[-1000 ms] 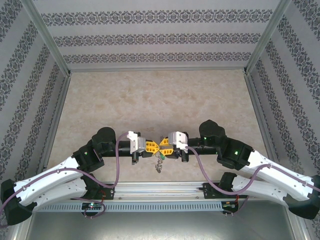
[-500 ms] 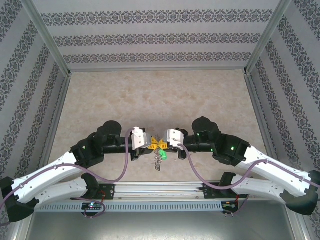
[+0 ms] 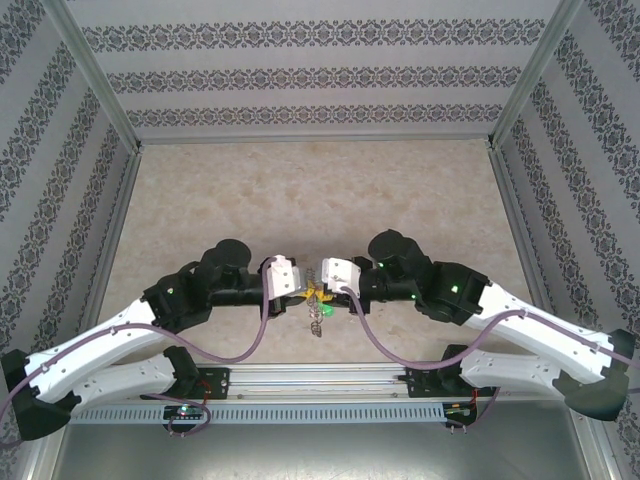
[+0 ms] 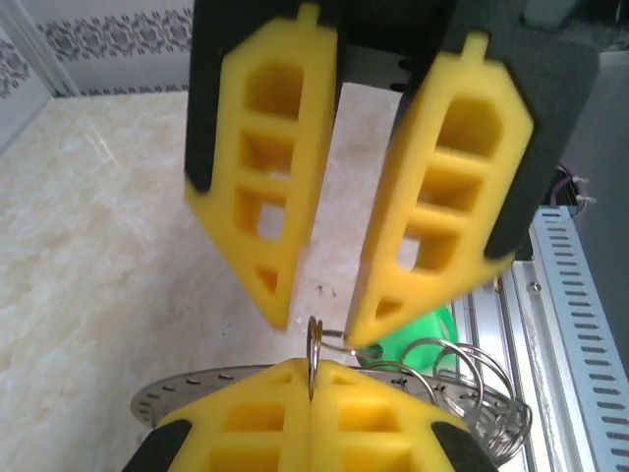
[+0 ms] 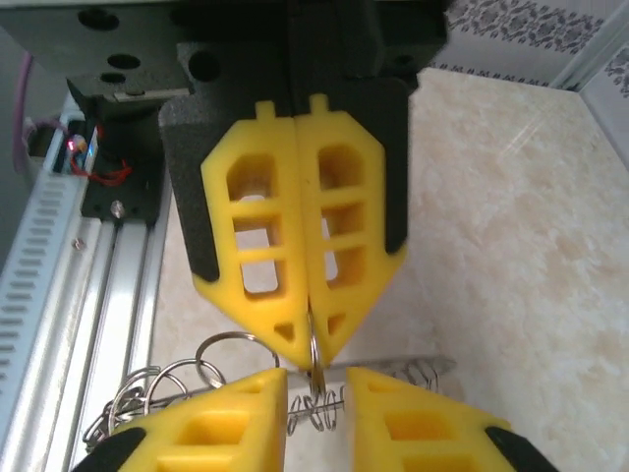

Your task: Put the keys on the keyring

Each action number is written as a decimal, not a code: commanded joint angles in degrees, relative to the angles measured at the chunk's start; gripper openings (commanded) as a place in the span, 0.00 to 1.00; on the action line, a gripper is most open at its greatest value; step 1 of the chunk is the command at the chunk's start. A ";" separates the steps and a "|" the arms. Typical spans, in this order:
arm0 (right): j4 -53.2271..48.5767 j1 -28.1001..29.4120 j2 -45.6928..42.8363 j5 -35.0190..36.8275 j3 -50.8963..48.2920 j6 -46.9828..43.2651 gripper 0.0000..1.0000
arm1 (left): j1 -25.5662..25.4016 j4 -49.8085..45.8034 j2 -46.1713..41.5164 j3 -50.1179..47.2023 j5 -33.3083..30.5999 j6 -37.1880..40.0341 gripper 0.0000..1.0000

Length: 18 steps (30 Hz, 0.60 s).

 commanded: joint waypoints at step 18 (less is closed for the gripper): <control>11.19 0.60 -7.86 -6.53 -6.72 6.26 0.33 | -0.60 23.91 -7.13 -9.27 10.49 -7.23 0.00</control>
